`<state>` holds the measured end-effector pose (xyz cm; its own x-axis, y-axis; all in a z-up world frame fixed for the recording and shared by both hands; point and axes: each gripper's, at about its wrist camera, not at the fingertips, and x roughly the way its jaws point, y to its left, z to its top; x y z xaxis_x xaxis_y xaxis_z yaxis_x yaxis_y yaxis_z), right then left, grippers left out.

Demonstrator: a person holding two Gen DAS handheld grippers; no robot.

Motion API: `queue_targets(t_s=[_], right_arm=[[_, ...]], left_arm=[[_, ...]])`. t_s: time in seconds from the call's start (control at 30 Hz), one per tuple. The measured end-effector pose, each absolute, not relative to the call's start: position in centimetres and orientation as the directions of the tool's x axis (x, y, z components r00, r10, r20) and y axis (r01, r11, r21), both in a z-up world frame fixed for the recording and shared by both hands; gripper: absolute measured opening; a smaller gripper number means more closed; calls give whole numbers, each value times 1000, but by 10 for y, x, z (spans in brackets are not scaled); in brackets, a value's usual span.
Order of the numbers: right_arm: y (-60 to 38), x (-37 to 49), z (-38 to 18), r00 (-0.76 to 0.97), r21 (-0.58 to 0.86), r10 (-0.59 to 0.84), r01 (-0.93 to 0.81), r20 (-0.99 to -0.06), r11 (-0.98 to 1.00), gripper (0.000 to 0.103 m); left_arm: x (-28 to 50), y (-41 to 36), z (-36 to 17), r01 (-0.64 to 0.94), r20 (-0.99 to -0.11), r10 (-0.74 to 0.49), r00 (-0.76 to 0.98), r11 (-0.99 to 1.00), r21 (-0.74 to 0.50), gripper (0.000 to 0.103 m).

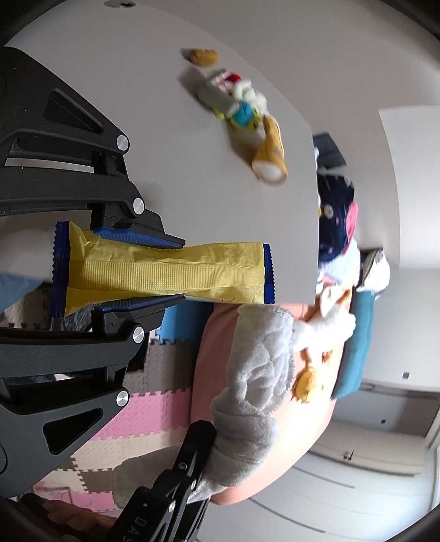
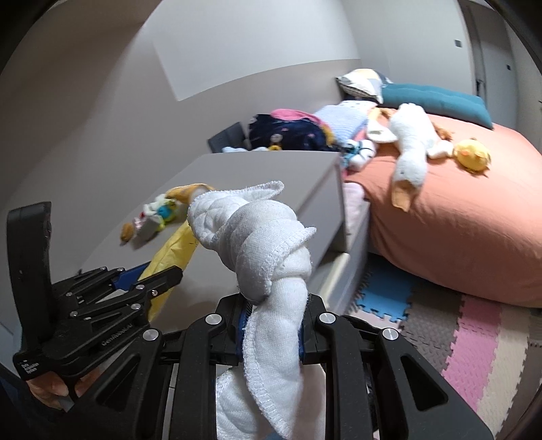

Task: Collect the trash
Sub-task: 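Lift the towel and yellow packet and carry both toward the black bin, then open both tools over the black bin to drop towel and packet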

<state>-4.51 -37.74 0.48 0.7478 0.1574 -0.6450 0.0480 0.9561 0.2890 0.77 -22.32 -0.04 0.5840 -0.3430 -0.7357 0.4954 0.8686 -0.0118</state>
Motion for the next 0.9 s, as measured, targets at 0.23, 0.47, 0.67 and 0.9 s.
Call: queue_targets(t_s=[0.23,0.47,0.67,0.9], right_arm=[[-412,-61,-3,749,295,100,131,-655,947,22],[-440,-77,-9,747,307,58,201,-662,930,23],[-460,-83,-16,728,304,24,256,-685,918,25],[-472,-83,-22,683,205,-110,364,-722,909,73]], left_arm=[[-3,-262,-8,567,-754,-381,535,824,-14,26],[-13,-297,-20,639,-778,-411,476,769,-15,26],[-19,-314,-30,679,-800,-427,422,733,-32,26],[-21,-313,-40,669,-808,-334,486,737,98,96]])
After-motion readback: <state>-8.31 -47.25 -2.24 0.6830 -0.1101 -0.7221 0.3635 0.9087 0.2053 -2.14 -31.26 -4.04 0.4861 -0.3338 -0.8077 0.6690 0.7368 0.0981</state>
